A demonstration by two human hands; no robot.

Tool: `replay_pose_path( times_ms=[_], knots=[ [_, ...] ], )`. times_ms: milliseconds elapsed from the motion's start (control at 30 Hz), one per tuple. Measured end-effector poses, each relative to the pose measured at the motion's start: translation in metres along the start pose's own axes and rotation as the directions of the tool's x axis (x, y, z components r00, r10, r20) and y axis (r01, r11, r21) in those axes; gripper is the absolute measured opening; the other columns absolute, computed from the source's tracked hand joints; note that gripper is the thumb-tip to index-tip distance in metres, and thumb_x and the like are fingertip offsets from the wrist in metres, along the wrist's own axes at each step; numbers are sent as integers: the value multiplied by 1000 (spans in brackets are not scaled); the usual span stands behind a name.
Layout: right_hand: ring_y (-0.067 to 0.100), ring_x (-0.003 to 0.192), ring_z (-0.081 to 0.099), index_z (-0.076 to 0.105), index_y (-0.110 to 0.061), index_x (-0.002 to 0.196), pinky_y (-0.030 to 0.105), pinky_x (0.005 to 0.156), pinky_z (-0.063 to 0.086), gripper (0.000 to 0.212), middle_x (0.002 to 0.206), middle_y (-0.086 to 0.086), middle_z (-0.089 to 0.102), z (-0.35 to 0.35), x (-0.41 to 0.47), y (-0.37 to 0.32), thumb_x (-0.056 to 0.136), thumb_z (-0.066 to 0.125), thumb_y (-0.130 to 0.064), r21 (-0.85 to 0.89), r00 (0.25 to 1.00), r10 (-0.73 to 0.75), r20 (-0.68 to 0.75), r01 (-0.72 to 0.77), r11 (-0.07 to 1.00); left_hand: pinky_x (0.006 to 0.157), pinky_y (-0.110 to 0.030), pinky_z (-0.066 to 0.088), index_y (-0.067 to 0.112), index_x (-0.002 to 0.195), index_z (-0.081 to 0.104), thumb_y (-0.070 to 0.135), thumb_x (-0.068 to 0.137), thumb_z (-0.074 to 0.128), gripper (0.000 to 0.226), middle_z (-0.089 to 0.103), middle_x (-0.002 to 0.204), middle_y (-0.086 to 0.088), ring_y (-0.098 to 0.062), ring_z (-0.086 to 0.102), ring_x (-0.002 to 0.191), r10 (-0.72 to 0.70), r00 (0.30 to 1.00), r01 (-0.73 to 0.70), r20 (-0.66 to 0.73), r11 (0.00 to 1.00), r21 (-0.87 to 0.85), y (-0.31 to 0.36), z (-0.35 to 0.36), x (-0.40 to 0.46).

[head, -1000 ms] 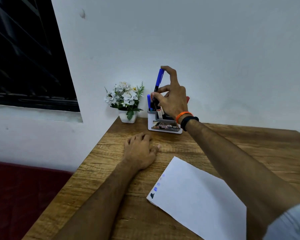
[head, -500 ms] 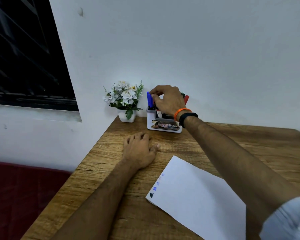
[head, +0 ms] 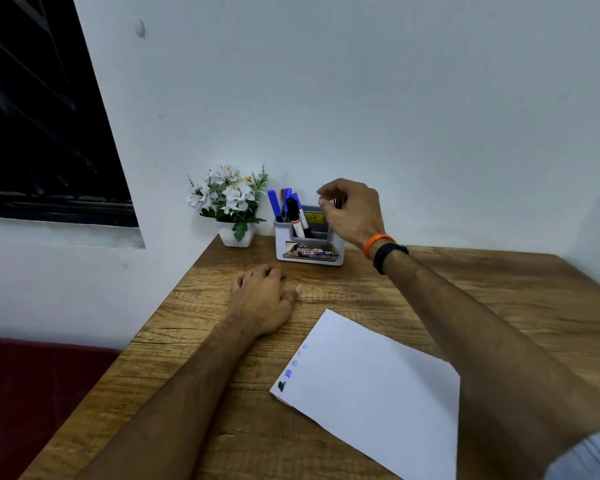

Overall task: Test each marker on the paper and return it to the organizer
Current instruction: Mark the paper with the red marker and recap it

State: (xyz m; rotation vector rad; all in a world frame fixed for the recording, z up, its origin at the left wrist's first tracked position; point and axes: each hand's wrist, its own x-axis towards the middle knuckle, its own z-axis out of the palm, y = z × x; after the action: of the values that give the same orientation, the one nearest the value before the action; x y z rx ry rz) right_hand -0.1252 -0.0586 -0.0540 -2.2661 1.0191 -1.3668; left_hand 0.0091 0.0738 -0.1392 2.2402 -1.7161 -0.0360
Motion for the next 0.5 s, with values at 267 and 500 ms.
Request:
replay_pose_path(
  times_ms=[267, 500],
  knots=[
    [9, 90, 67, 72, -19, 96, 22, 83, 50, 12, 83, -13, 69, -25, -22, 38, 84, 70, -16, -36, 989, 134, -56, -136, 990, 113, -46, 24, 23, 136, 48, 52, 95, 40, 51, 42, 146, -1, -20, 33, 136, 103, 994, -104, -36, 993, -46, 19, 8, 7],
    [13, 89, 65, 67, -19, 107, 29, 80, 51, 25, 84, -13, 67, -19, -13, 47, 84, 71, -28, -76, 961, 267, -70, -272, 959, 113, -46, 24, 24, 137, 48, 51, 96, 39, 50, 44, 144, 1, -19, 36, 134, 125, 992, -127, -34, 991, -43, 19, 16, 11]
  ],
)
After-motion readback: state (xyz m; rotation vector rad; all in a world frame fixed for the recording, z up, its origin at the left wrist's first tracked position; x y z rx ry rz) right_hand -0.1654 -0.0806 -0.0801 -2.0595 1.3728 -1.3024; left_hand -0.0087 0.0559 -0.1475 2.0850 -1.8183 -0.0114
